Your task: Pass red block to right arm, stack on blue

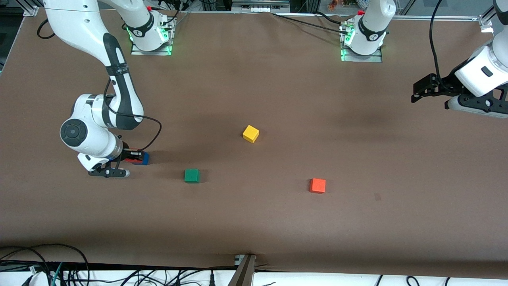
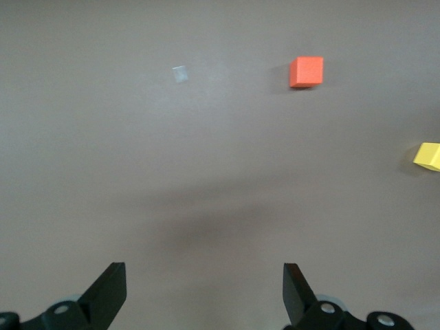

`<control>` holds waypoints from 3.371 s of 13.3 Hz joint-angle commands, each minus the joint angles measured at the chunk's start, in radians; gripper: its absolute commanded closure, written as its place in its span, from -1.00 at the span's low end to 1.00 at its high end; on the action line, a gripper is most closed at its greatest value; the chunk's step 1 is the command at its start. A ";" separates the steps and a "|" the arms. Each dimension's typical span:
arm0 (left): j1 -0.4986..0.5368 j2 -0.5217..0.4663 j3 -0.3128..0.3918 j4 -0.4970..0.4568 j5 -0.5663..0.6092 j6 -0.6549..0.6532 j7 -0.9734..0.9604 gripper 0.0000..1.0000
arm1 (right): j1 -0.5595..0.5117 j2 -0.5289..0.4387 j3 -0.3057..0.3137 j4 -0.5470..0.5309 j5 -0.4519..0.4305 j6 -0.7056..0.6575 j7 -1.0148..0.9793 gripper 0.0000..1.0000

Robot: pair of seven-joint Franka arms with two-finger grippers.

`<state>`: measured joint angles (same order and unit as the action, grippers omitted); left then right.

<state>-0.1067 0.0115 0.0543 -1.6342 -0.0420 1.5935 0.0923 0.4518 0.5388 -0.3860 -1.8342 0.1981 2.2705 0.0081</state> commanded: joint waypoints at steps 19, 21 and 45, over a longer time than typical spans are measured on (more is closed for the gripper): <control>0.024 0.085 0.005 0.152 0.042 -0.003 -0.016 -1.00 | -0.005 -0.112 -0.086 0.318 -0.016 -0.364 -0.005 -1.00; 0.061 0.093 0.007 0.149 0.037 -0.003 -0.005 -1.00 | -0.009 -0.112 -0.108 0.438 -0.016 -0.541 -0.005 -1.00; 0.052 0.097 -0.007 0.152 0.042 -0.006 -0.006 -1.00 | -0.404 -0.438 0.346 0.450 -0.210 -0.937 -0.050 -1.00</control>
<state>-0.0552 0.0997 0.0499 -1.5058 -0.0191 1.6062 0.0861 0.0551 0.1015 -0.0520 -1.3903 0.0042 1.3431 -0.0373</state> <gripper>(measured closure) 0.000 0.000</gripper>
